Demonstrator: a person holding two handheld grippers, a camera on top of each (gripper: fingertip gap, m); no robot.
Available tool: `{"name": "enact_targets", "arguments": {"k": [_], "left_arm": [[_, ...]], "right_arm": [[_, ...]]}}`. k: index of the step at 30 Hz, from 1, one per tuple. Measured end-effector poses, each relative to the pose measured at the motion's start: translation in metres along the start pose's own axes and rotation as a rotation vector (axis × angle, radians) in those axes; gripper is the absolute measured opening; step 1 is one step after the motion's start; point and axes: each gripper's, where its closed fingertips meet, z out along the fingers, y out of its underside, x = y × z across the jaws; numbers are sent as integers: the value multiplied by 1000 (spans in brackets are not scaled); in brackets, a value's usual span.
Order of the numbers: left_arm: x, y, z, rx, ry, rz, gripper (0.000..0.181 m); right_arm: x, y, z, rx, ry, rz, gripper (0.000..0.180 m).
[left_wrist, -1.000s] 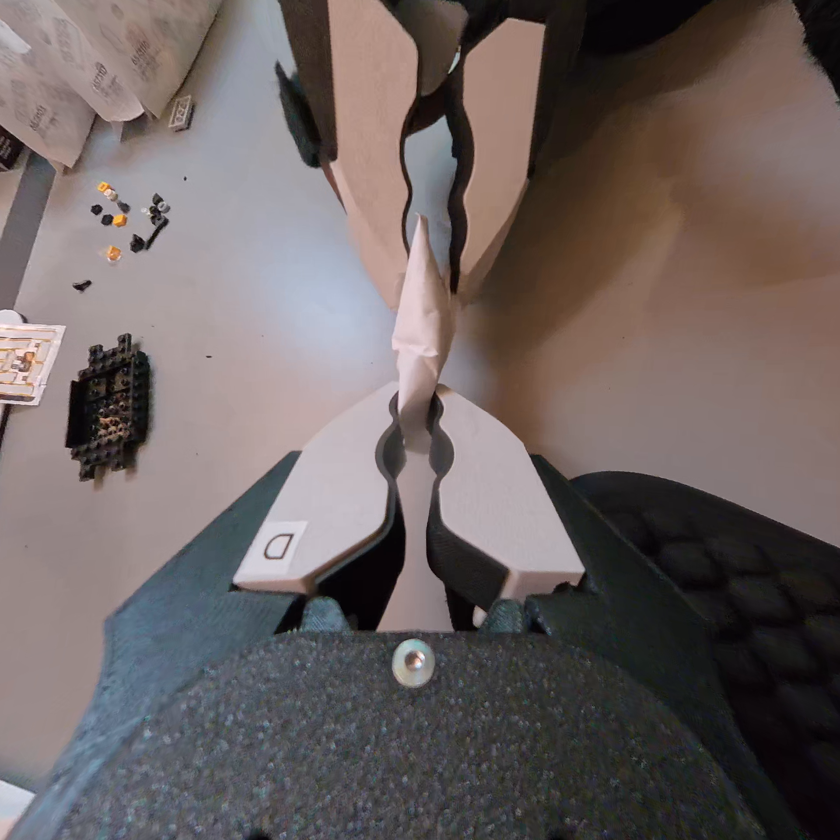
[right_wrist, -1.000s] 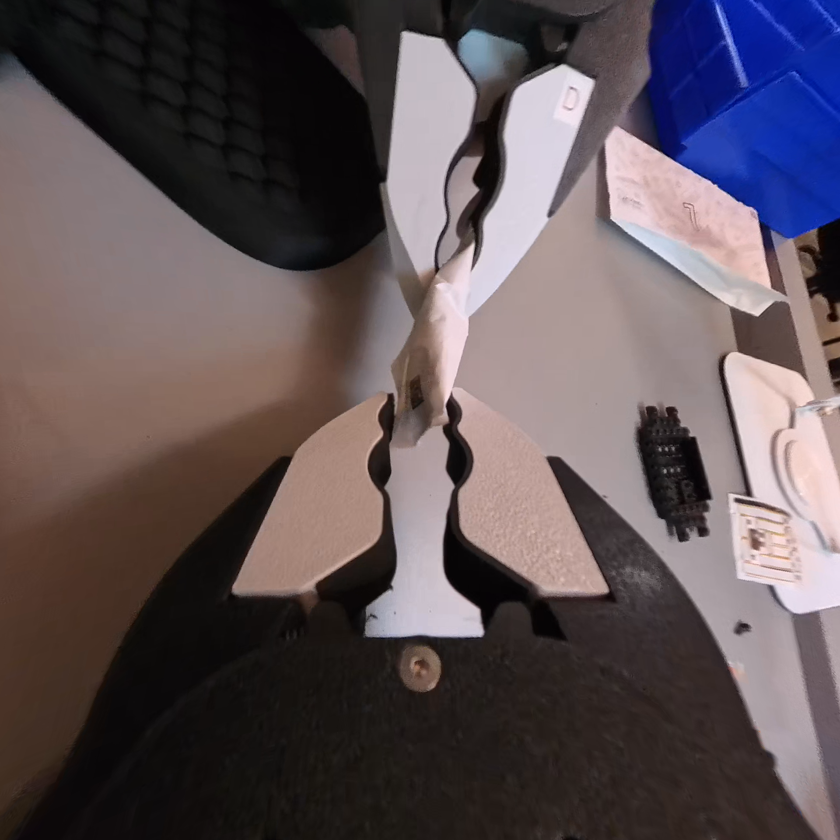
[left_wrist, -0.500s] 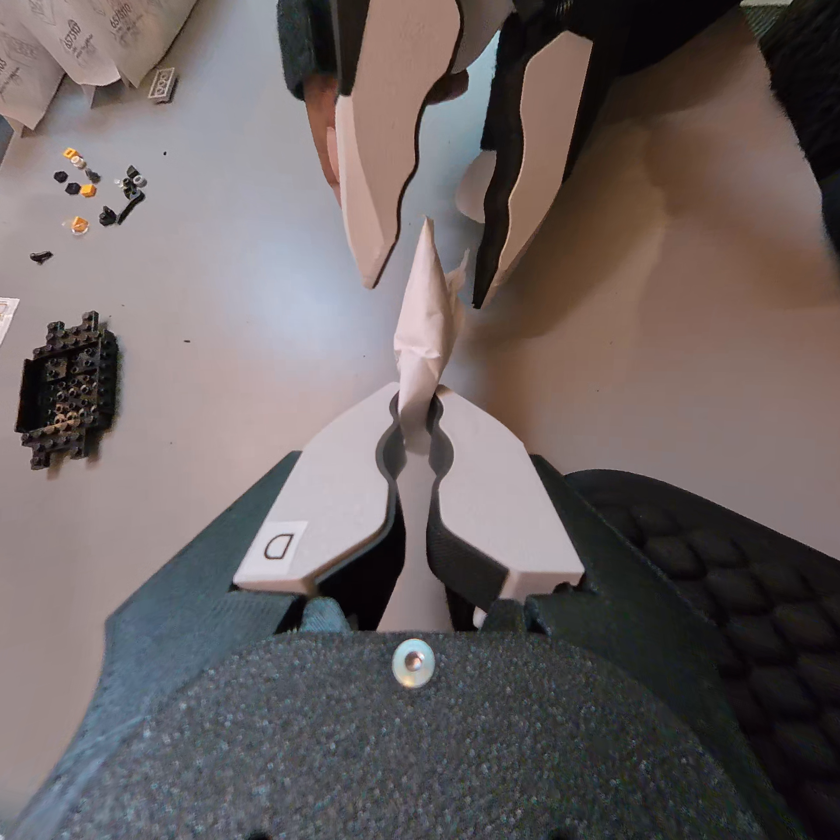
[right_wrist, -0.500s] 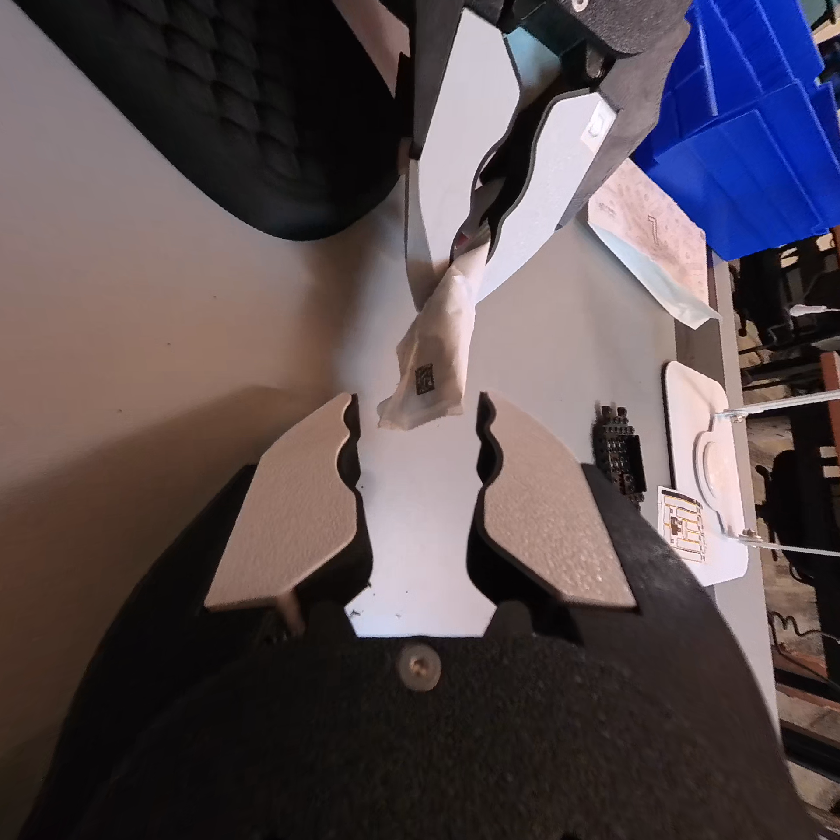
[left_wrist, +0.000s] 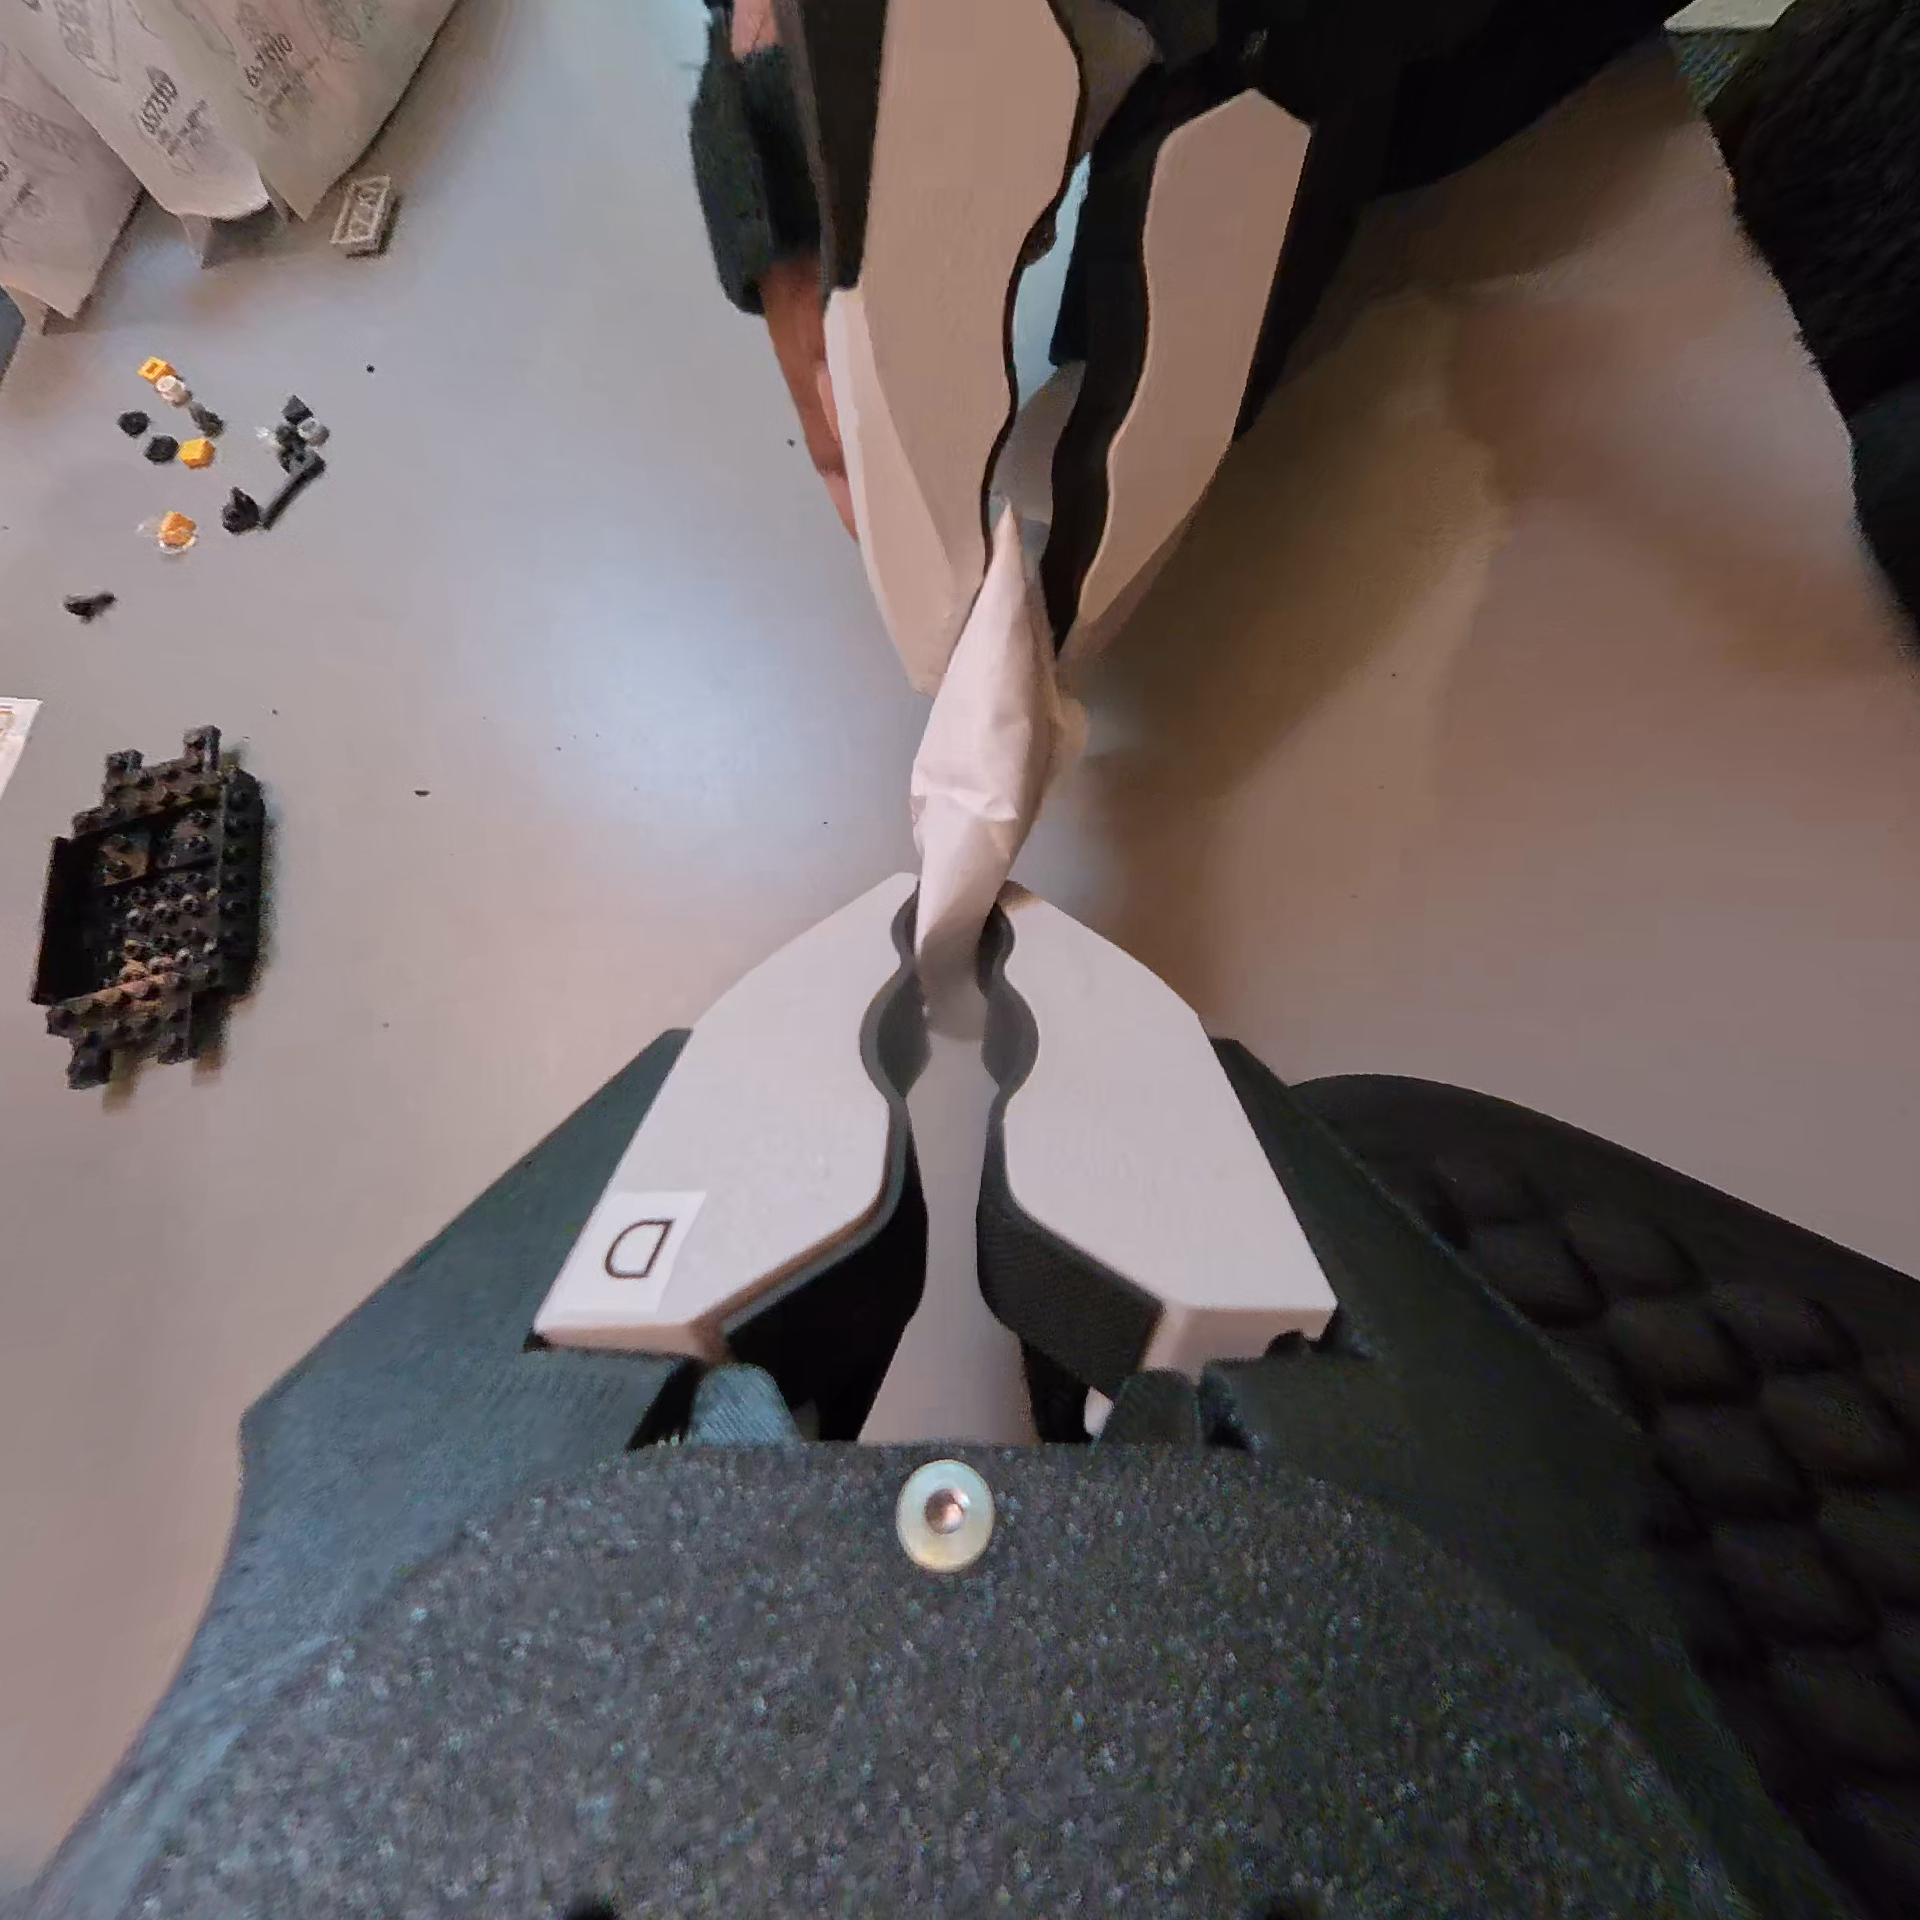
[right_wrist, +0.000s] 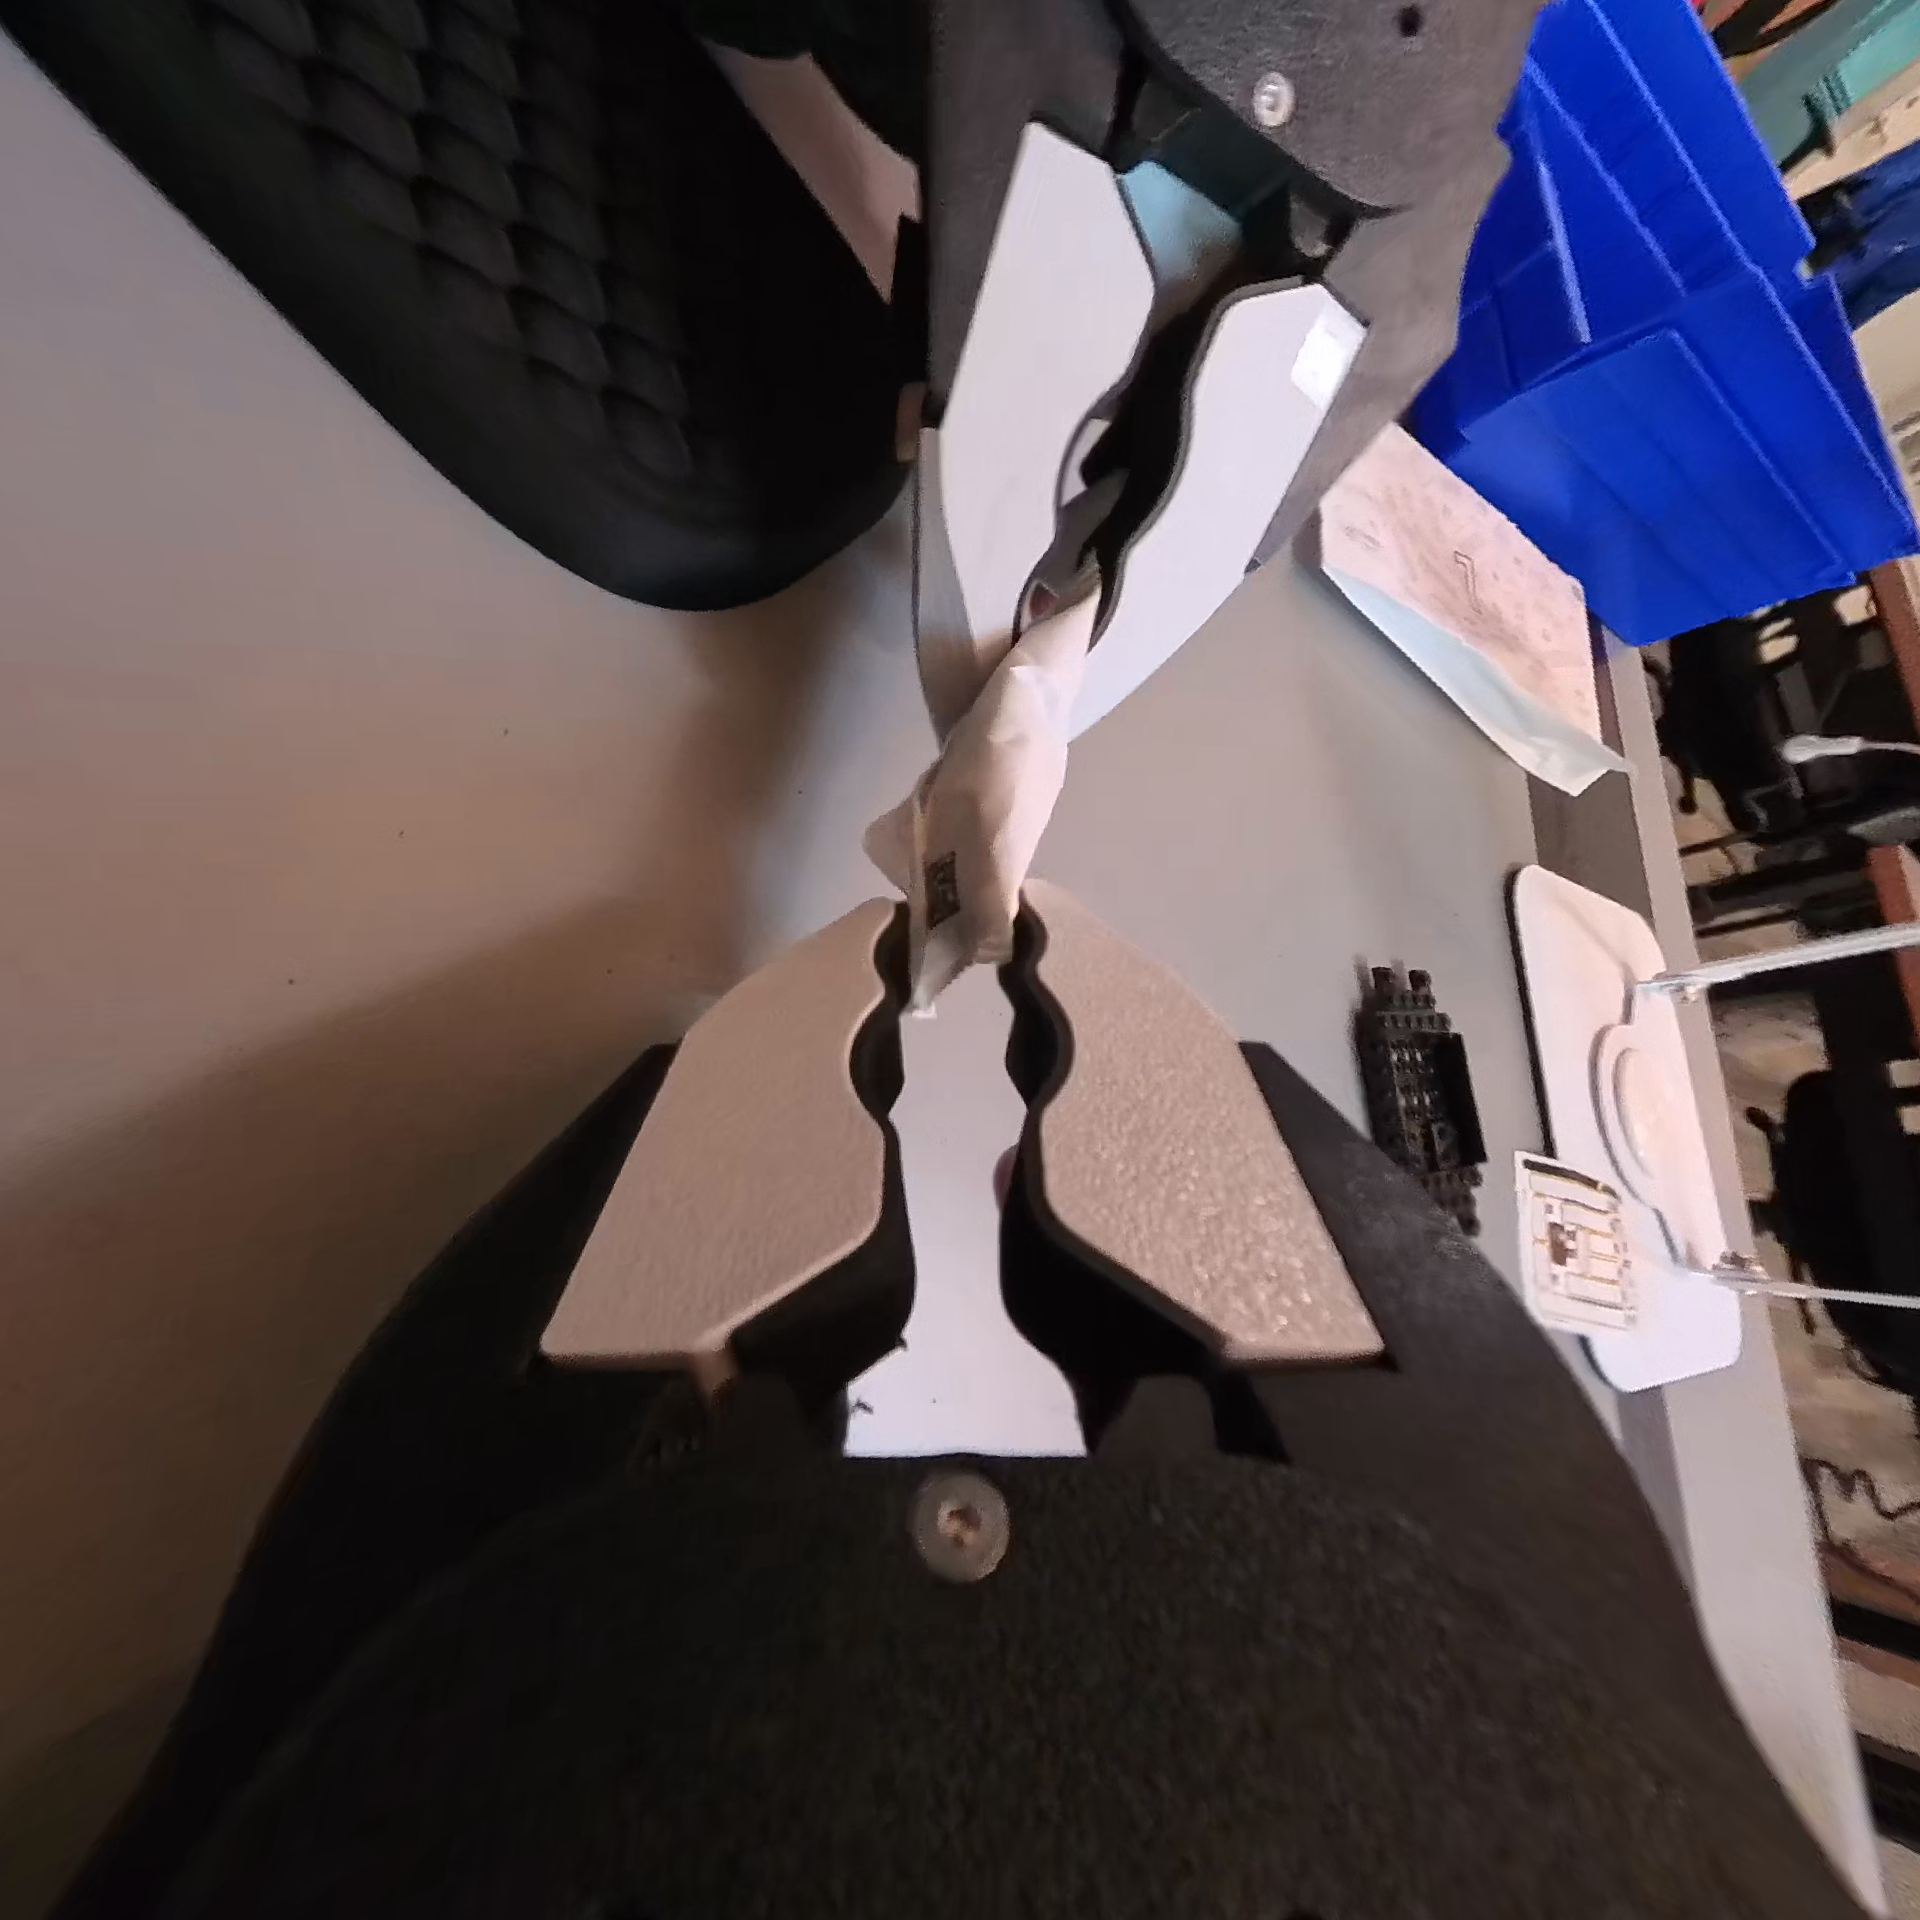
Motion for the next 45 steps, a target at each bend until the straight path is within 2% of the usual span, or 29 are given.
{"name": "enact_targets", "arguments": {"k": [1,5,8,11,16,22,25,32,35,37,40,41,43,45], "left_arm": [[-1,-2,-1,9,-15,11,7],[-1,-10,-6,65,-34,46,10],[-1,-13,-7,78,-52,71,21],[-1,-16,-9,72,-77,93,8],[4,-23,-16,91,-26,47,6],[2,-19,-16,91,-26,44,6],[3,-18,-16,94,-14,39,6],[1,-24,-19,162,-16,32,7],[-3,-24,-23,207,-16,4,23],[-9,-24,-26,234,-29,-30,33],[-15,-30,-27,257,-109,26,43],[-17,-33,-26,247,-160,66,40],[-18,-35,-25,192,-262,190,11],[-20,-36,-27,141,-351,288,7]], "right_arm": [[3,-1,-1,14,0,28,15],[9,-4,-7,81,-34,163,12],[13,-4,-10,128,-72,271,11],[13,-6,-12,175,-123,348,10],[12,-17,-18,241,-177,402,11],[8,-14,-17,158,-111,258,17],[8,-14,-17,156,-113,248,11],[18,-17,-21,143,-51,213,10],[32,-17,-26,100,116,34,10],[36,-21,-30,88,186,-60,10],[37,-22,-29,51,254,-180,10],[35,-23,-27,52,252,-192,10],[38,-22,-27,38,288,-230,10],[39,-23,-28,52,297,-227,10]]}}
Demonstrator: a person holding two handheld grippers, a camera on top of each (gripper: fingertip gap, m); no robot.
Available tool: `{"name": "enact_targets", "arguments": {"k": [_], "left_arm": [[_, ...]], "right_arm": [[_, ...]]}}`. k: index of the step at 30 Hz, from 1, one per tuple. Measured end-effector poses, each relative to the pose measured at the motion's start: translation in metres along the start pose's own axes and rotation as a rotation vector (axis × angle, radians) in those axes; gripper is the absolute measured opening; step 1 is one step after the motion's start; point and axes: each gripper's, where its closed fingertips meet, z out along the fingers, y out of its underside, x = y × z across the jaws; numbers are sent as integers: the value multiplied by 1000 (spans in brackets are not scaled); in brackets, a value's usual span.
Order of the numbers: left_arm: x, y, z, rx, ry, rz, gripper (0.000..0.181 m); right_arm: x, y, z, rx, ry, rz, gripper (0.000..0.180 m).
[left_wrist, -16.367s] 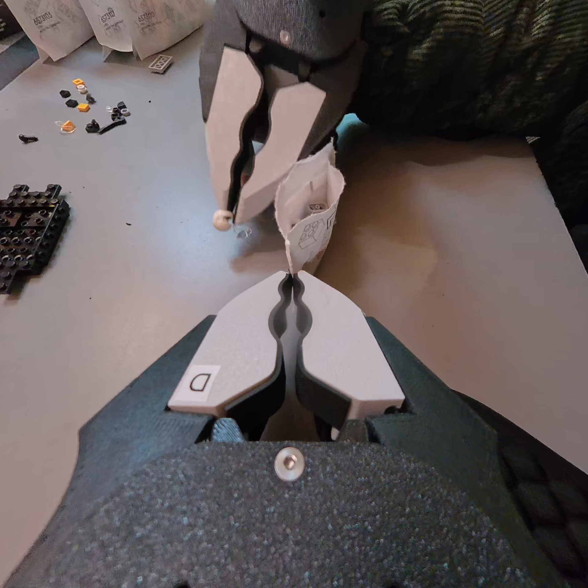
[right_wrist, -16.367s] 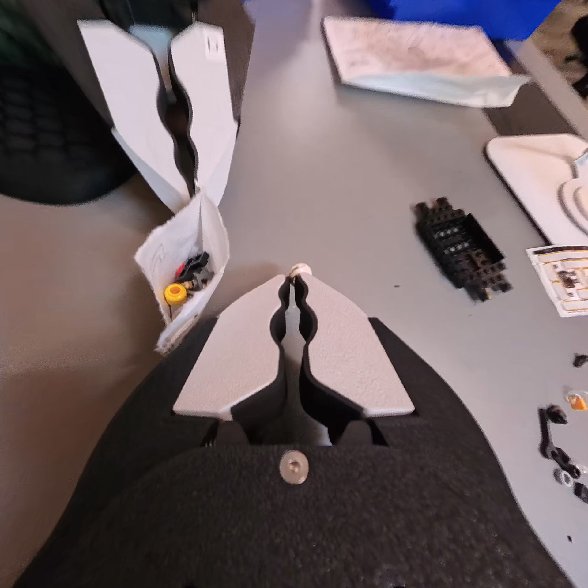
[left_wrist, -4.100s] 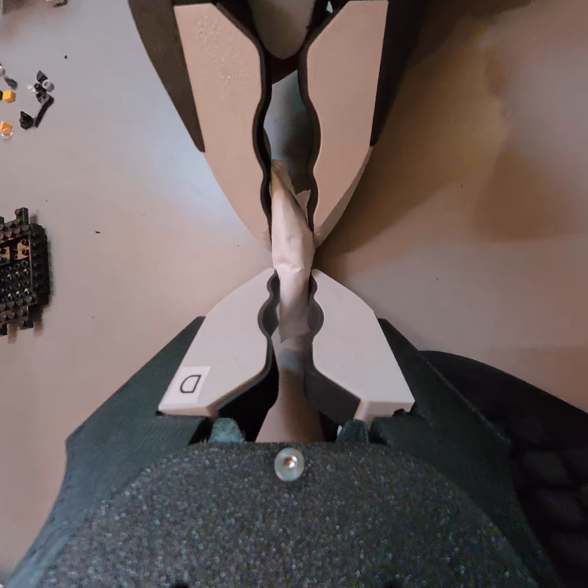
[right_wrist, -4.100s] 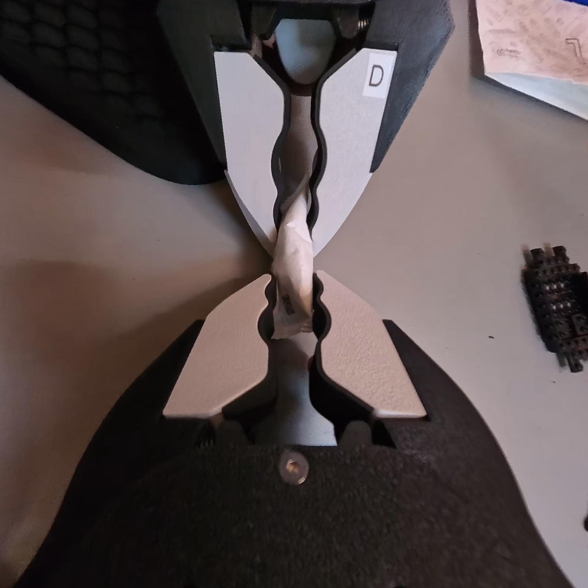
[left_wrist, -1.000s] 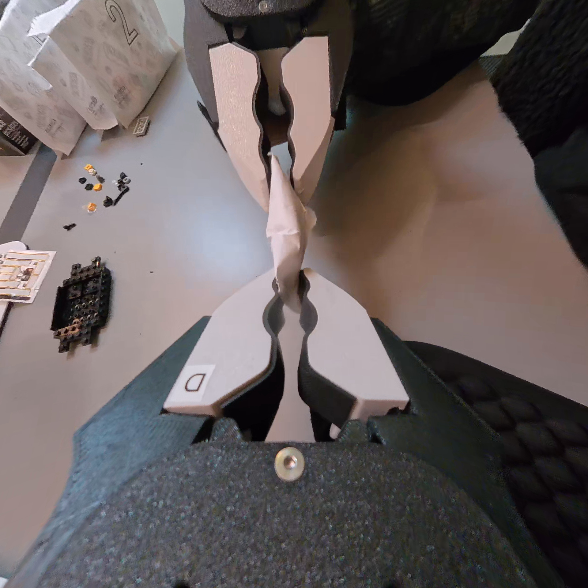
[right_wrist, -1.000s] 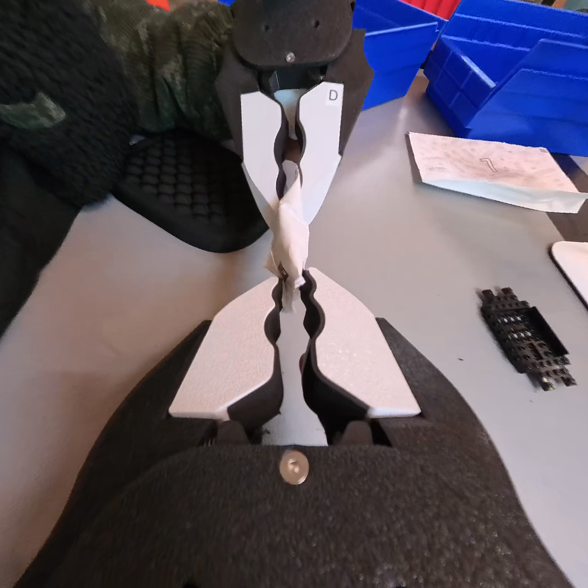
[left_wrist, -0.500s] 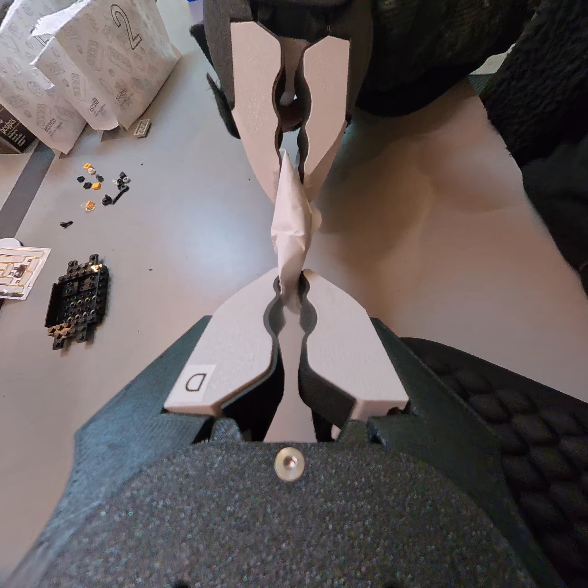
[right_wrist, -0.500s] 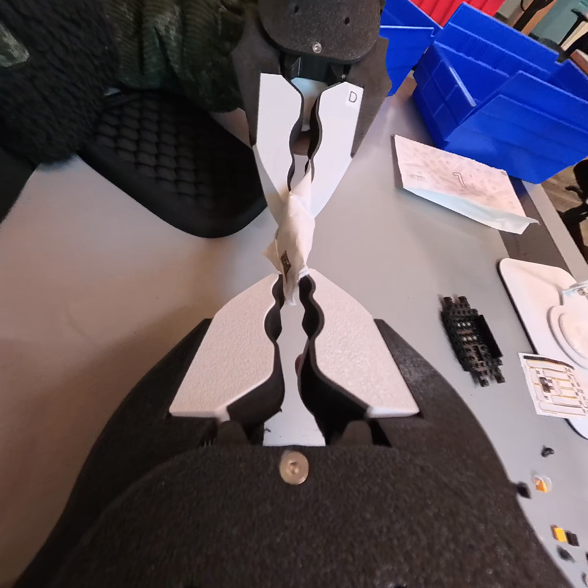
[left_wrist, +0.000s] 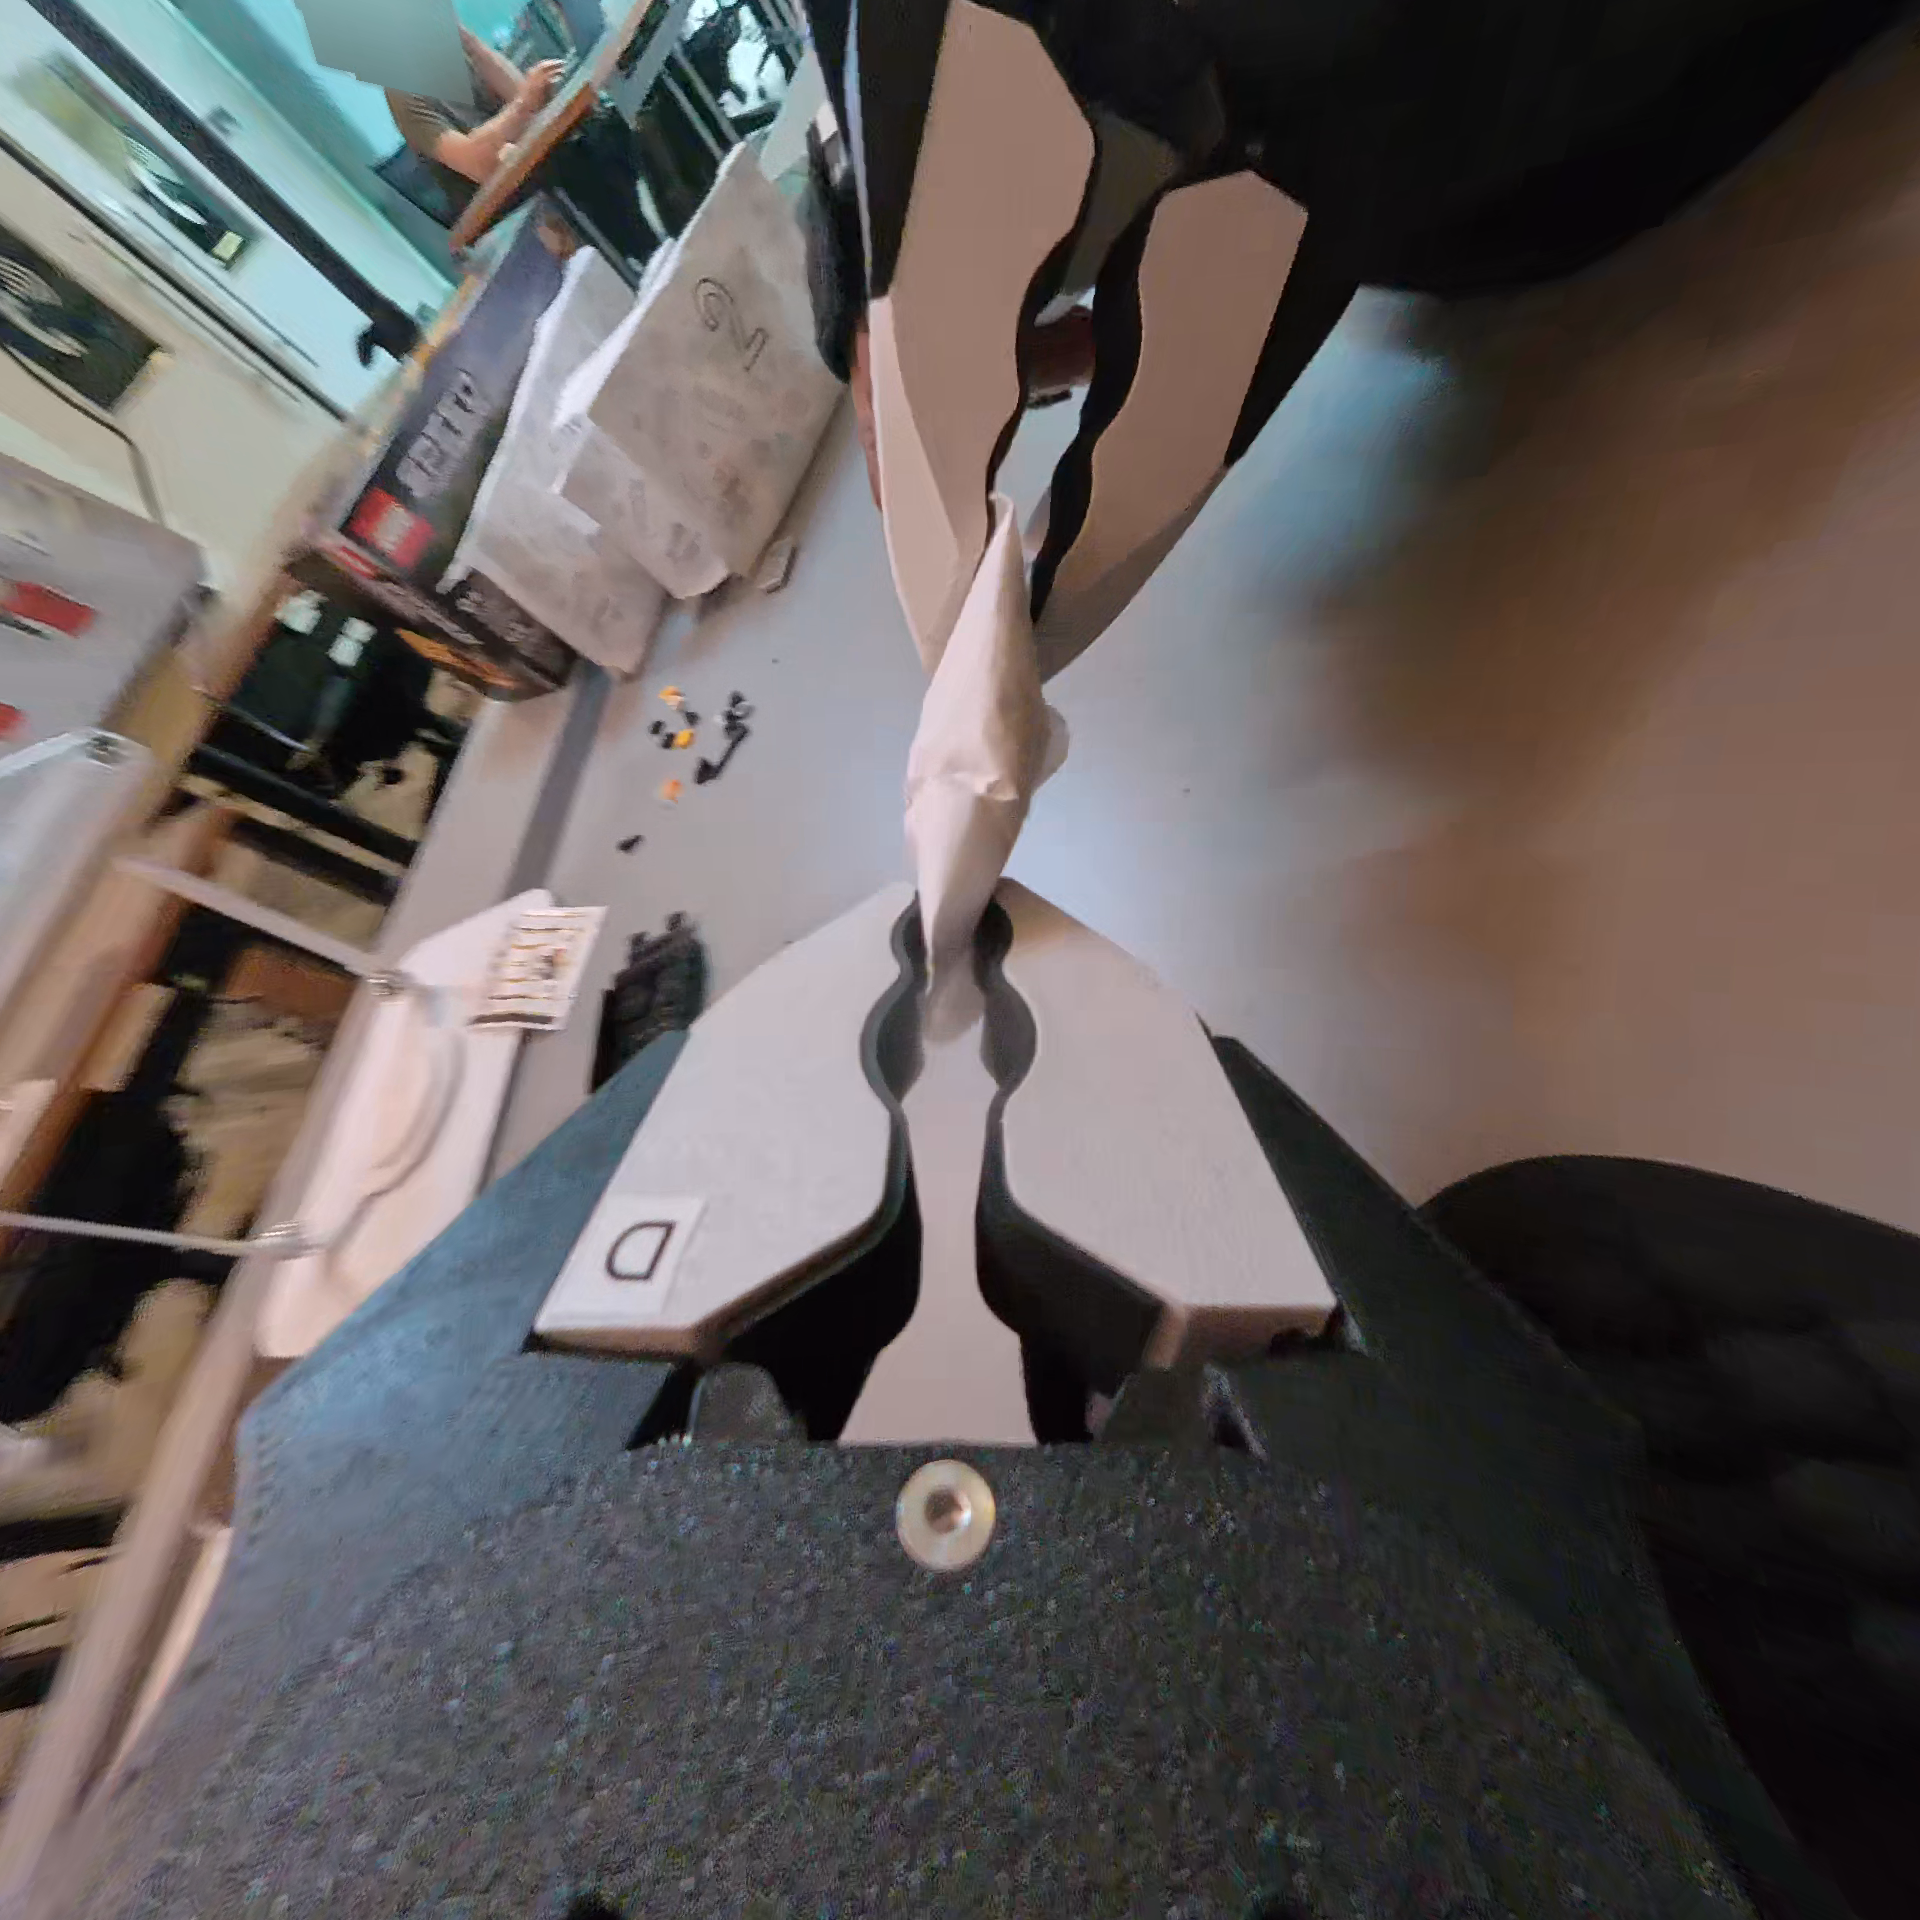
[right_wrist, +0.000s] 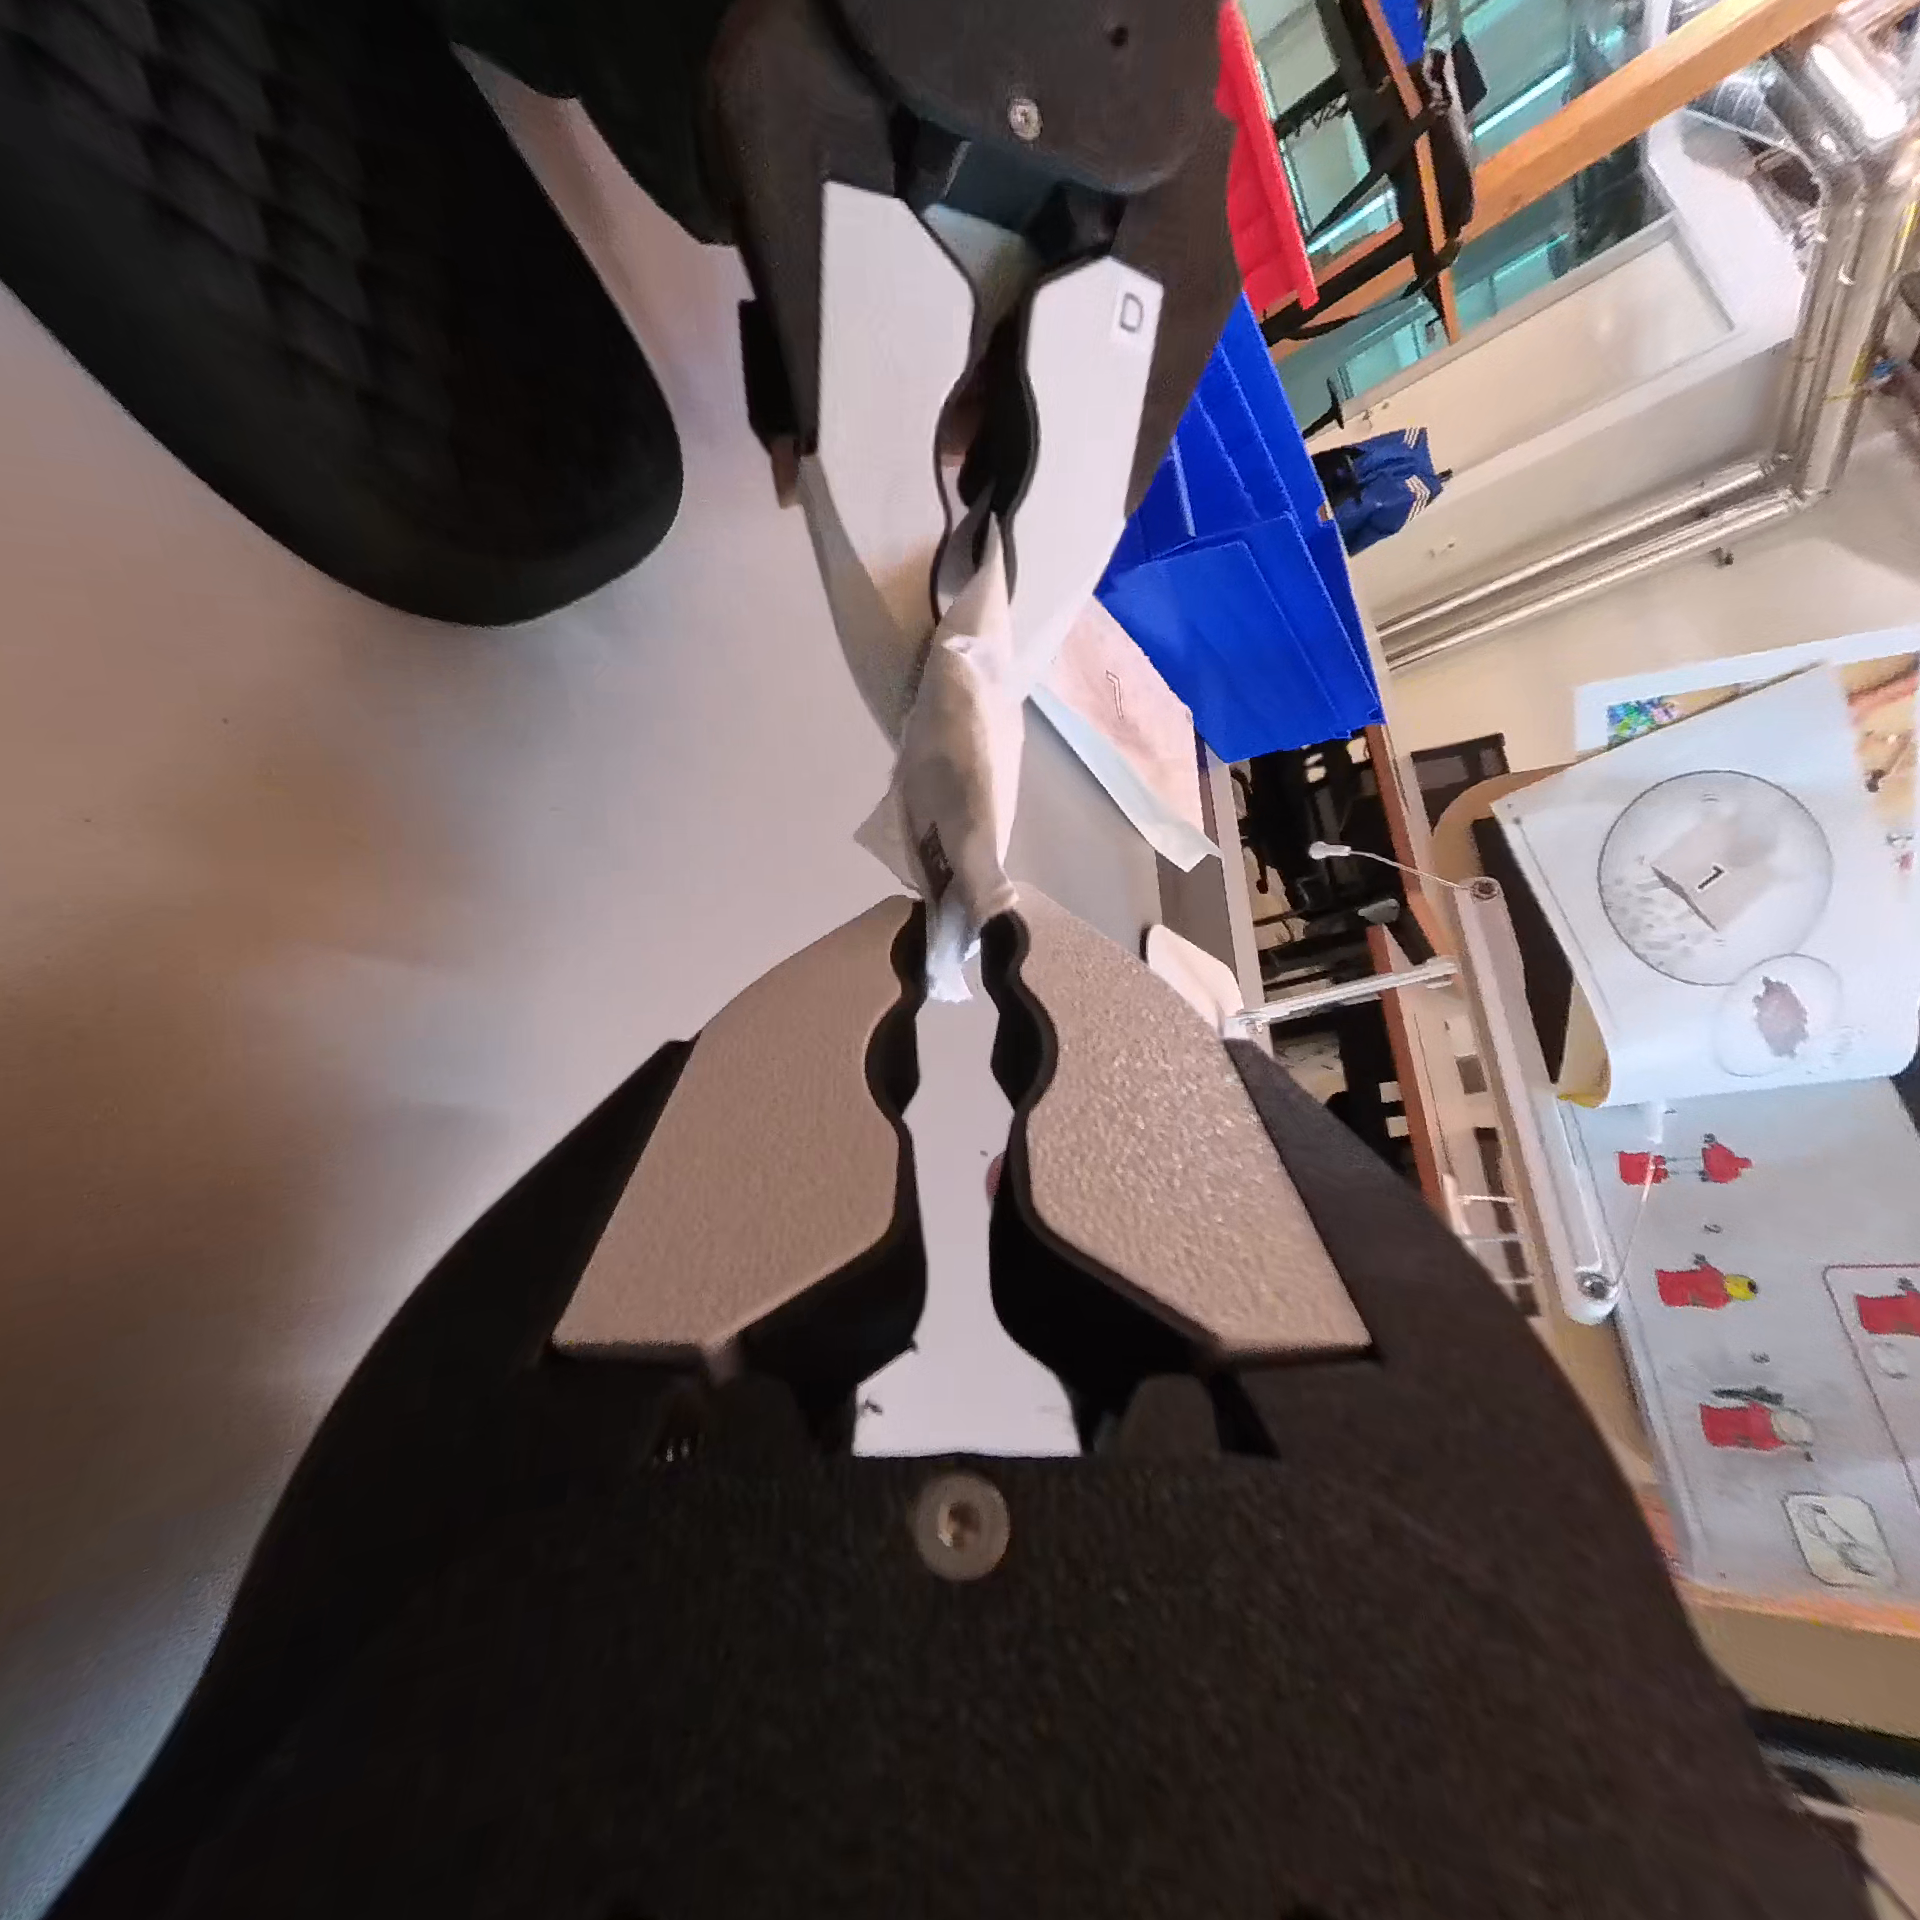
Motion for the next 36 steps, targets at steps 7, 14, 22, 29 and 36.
{"name": "enact_targets", "arguments": {"k": [7,14,22,29,36], "left_arm": [[-12,-7,-5,-65,-198,260,6],[-20,-13,-6,-129,-385,531,6],[-25,-16,-9,-91,-436,544,14],[-22,-17,-17,223,8,-288,53],[-2,-21,-7,303,243,-563,16]], "right_arm": [[2,4,-12,99,-308,678,43],[-3,-15,-13,300,-733,1402,54],[9,-11,-6,386,-676,1518,17],[16,4,-14,313,-424,1072,12],[3,-3,-11,286,-335,763,12]]}}
